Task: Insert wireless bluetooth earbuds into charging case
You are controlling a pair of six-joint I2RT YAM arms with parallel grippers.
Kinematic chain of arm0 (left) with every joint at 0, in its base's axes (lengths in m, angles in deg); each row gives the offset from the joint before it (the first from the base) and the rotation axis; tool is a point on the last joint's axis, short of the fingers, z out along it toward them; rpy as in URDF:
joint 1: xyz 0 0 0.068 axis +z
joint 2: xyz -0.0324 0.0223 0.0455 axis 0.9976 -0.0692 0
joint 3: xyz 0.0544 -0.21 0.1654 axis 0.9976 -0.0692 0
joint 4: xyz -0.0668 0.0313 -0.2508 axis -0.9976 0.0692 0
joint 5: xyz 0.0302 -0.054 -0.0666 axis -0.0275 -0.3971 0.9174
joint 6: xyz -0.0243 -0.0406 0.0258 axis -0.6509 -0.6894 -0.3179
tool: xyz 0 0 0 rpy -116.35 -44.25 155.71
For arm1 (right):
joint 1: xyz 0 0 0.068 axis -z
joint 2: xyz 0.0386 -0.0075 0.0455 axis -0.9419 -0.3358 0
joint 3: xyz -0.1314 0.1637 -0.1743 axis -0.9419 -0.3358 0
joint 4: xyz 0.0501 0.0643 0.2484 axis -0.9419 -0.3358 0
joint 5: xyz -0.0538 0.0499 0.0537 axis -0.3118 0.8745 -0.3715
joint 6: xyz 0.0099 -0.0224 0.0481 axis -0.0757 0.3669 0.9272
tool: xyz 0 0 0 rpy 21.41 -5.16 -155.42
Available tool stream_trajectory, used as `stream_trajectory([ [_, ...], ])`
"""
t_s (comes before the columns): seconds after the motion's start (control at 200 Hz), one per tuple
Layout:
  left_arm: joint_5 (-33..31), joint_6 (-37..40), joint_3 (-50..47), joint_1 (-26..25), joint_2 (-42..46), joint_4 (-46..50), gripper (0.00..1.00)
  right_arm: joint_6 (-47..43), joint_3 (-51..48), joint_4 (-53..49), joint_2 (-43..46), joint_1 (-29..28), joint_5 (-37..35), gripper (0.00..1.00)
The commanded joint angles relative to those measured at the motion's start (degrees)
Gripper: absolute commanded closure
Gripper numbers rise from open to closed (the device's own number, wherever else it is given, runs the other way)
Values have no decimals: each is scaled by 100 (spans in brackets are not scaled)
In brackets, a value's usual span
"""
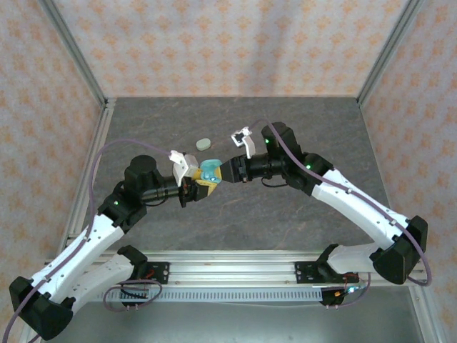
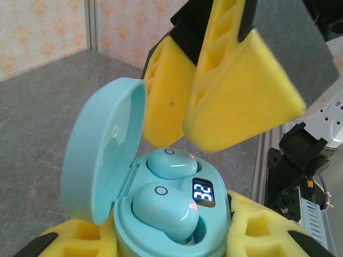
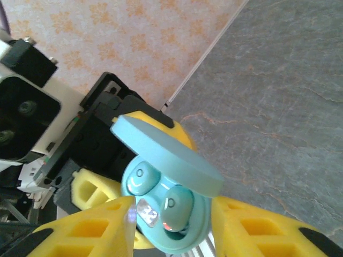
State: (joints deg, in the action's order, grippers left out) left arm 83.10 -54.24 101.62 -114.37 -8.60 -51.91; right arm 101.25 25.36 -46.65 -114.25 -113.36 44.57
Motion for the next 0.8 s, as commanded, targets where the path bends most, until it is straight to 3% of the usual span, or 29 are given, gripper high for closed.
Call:
stream_trajectory([
  [0.0,124,19,176,41,82,-270,77,-153,227,-216,149,0,-284,59],
  [0.19,118,42,181,42,106,-239,77,-448,558,-808,394,0,-519,58],
  [0.36,134,-1,241,44,74,-308,77,-669,700,-1002,479,47,-649,67],
  [0.475,186,-15,291,35,36,-328,77,-677,893,-1034,477,144,-606,68],
  [0.685,223,-14,308,23,-14,-419,77,-259,1004,-819,175,444,-1222,76],
  [0.796,240,20,328,23,-31,-471,77,134,1005,-600,-45,661,-1248,75],
])
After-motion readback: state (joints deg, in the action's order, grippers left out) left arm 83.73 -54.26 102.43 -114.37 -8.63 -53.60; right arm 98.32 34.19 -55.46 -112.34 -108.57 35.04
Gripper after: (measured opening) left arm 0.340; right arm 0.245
